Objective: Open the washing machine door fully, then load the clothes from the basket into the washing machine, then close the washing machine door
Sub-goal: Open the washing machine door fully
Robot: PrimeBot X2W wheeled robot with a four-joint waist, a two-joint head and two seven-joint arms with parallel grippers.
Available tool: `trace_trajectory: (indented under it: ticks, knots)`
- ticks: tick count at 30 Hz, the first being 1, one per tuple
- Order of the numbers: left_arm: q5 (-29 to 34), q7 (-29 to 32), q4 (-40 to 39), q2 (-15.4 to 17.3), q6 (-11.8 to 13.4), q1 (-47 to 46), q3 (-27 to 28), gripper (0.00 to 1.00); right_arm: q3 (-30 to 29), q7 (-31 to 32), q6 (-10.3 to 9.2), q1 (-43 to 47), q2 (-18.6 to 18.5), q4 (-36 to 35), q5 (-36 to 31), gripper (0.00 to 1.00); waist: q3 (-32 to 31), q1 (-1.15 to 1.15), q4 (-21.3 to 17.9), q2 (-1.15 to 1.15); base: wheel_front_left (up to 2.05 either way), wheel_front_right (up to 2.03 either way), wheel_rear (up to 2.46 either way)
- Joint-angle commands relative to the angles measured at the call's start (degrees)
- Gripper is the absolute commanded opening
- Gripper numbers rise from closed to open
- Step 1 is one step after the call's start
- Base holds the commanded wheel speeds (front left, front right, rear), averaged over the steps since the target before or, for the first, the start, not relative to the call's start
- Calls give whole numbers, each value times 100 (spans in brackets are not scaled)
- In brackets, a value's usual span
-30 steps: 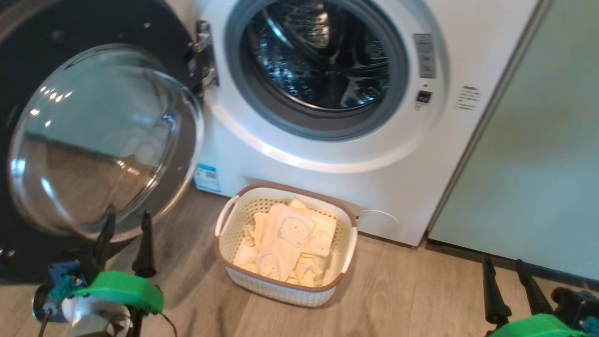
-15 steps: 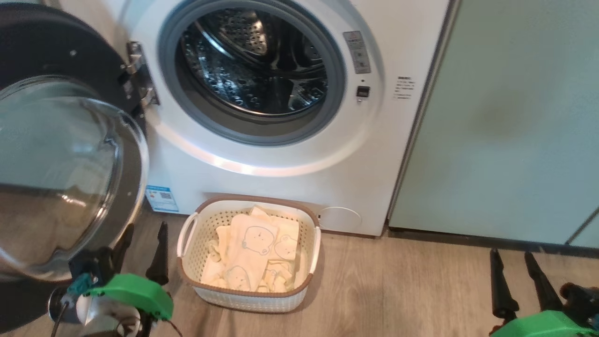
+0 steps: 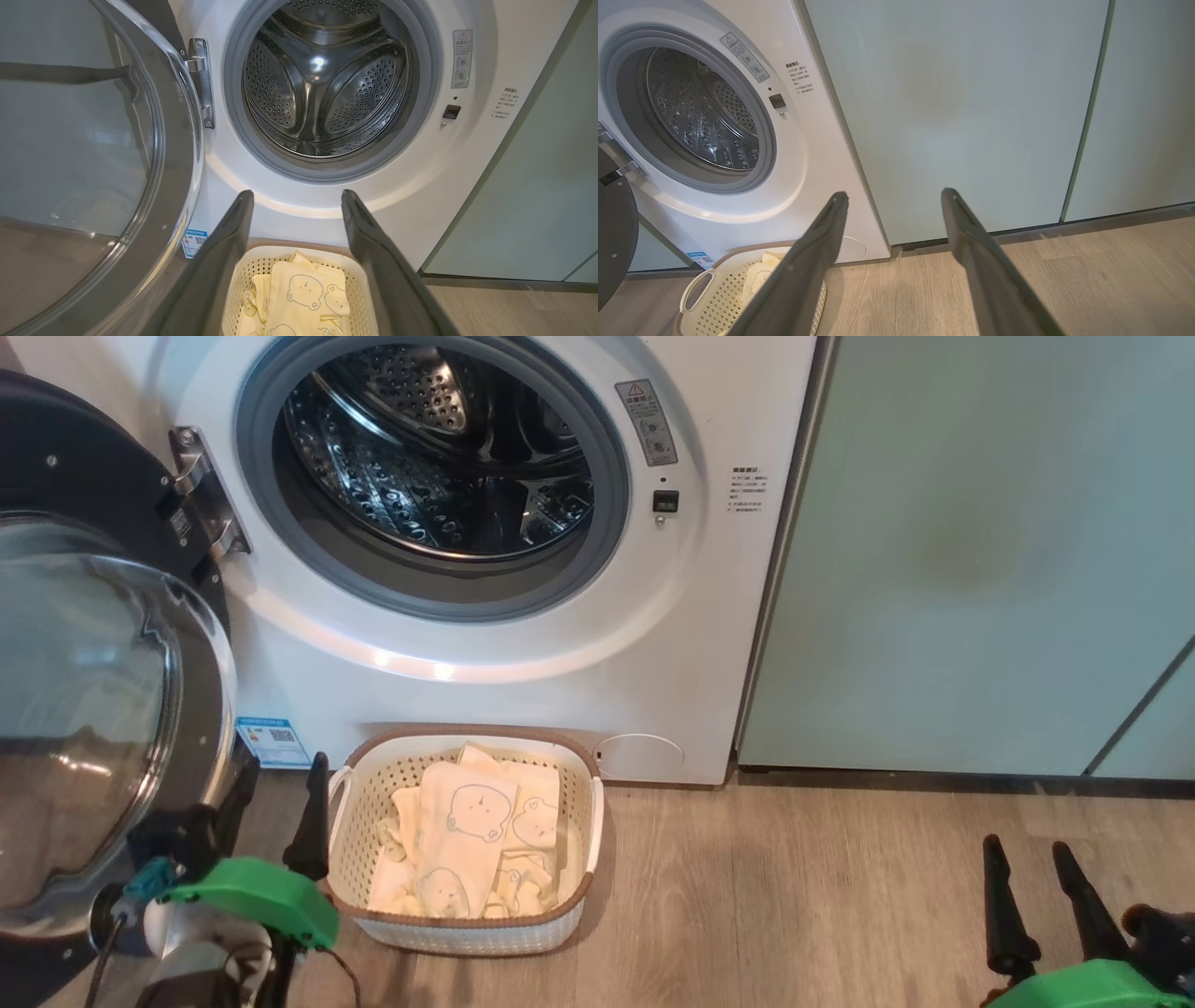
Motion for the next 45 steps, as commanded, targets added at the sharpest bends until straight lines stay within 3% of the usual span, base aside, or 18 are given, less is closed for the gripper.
trace_trajectory:
  ticks: [1,15,45]
  knots:
    - [17,-60,-201,199,-10,-294,243,100,113,-56,1,-213,-80,-205,-26,100,-4,0,-35,0,0,0,0]
    - [-174,-61,-158,188,-22,-265,265,100,180,-56,1,-256,-124,-192,-25,100,-34,0,-395,0,0,0,0]
    - [-258,-61,-17,206,-23,-283,287,100,216,-56,1,-230,-114,-200,-15,100,-18,0,-185,0,0,0,0]
